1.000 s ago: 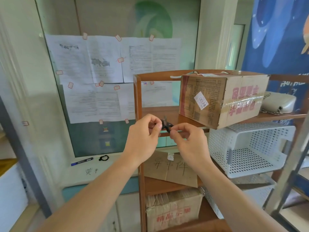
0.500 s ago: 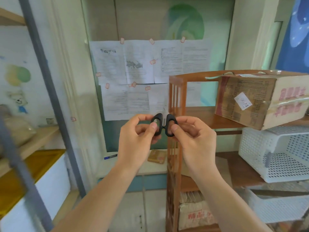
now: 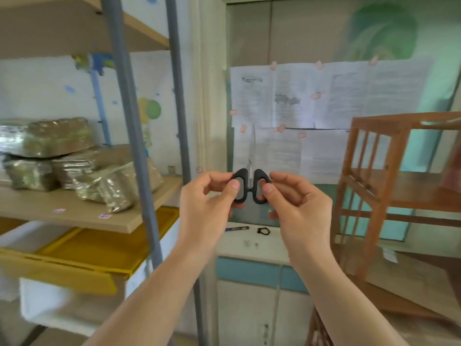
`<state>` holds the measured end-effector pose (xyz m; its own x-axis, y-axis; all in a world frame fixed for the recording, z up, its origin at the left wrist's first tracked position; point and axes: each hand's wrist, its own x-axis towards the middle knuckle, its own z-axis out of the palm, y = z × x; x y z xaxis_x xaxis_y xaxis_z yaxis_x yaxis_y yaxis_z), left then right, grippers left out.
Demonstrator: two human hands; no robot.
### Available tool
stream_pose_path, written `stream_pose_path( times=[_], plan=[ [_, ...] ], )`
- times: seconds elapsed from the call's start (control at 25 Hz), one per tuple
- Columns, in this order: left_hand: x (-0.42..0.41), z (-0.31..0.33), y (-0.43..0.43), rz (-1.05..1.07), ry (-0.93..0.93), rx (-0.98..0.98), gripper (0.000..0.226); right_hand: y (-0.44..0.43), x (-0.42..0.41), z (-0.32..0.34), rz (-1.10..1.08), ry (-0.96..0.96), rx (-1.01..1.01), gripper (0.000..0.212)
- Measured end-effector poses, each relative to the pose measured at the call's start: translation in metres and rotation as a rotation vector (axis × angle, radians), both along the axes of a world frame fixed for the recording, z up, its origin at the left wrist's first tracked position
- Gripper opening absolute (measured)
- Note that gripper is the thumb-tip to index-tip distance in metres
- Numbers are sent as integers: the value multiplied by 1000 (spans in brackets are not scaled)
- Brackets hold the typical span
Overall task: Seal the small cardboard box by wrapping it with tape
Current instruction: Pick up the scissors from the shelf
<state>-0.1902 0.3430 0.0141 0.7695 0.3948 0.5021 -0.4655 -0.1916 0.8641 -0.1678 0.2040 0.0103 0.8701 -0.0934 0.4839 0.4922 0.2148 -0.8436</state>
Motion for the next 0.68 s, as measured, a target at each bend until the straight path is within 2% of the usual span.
stream_pose_path(
  times=[0.48,0.68],
  plan=[
    [-48,-13,142,319,-91,-70,5,162,-1,-5,340,-39,-23,9],
    [-77,-22,207,563,-48,-80,7,243,-6,-12,532,-60,-38,10]
  ],
)
